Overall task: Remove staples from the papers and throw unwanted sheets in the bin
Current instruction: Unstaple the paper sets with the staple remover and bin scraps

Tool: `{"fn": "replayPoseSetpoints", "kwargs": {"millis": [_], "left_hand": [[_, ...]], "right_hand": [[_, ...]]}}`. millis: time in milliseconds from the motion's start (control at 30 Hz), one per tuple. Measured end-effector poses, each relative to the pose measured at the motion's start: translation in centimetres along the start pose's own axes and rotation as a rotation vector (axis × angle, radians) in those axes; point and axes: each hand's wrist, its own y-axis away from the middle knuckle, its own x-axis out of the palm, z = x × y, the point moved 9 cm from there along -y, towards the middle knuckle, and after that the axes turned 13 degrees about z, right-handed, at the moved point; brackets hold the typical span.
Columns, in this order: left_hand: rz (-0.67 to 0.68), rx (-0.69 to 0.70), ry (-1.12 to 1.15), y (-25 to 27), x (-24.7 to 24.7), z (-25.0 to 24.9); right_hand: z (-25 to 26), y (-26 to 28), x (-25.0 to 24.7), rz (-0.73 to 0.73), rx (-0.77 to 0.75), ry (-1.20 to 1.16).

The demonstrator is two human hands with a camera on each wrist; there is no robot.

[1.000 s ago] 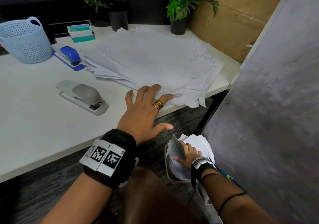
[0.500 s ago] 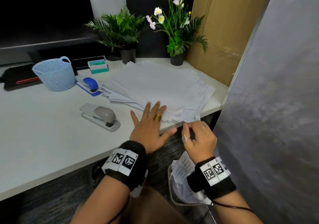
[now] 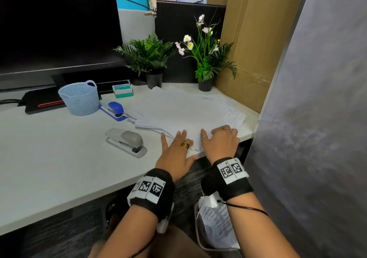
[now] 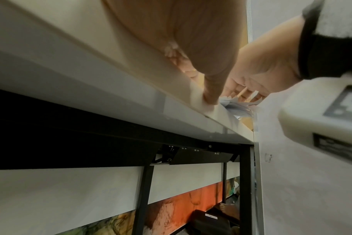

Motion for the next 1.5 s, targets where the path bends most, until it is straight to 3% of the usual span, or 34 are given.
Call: {"fn": "replayPoseSetpoints", "kwargs": {"millis": [167,367,533,633,767,933,1033,1200,1367,1500], "left_hand": [[-0.046,0.024,0.132,0.1,-0.3,0.5],[-0.043,0.035,0.154,0.6,-0.7,0.4],[-0.052,0.058,0.137,0.8,-0.7,0.0],[-0.137,0.125,0.234,1.3,-1.0,-0.1],[-0.214,0.187,0.195,2.0,-1.8,-0.8],[-0.462,0.244,0.082,4.7,-6.3,-1.5],[-0.626,0.254,0.091,7.8,-10.7,-1.9],[-0.827,0.168,-0.062,15.0,-17.2,-1.9],[-0.755,0.035,-0.218,20.3,-19.2,-0.3],[-0.759,-0.066,-0.266,24.1,-19.8,1.1]], "right_hand": [[-0.5,-0.4,0.3,0.066,0.133,0.052],[-1.9,-1.0,0.3,0.135,0.188,-0.150],[-0.5,-0.5,-0.3,0.052,-0.048,-0.481],[-0.6,0.2,-1.0,-0.002,-0.071,-0.629],[-0.7,0.5,-2.6,-0.084,-0.089,-0.624],[1.1,2.6,-7.4,-0.305,-0.351,-0.894],[3.4,4.4,-9.8,-0.311,-0.497,-1.196],[9.0,7.0,-11.1,-0.088,-0.689,-1.562],[15.3,10.0,-8.7,0.346,-0.799,-1.695],[19.8,13.3,-4.1,0.751,-0.761,-1.686]]}}
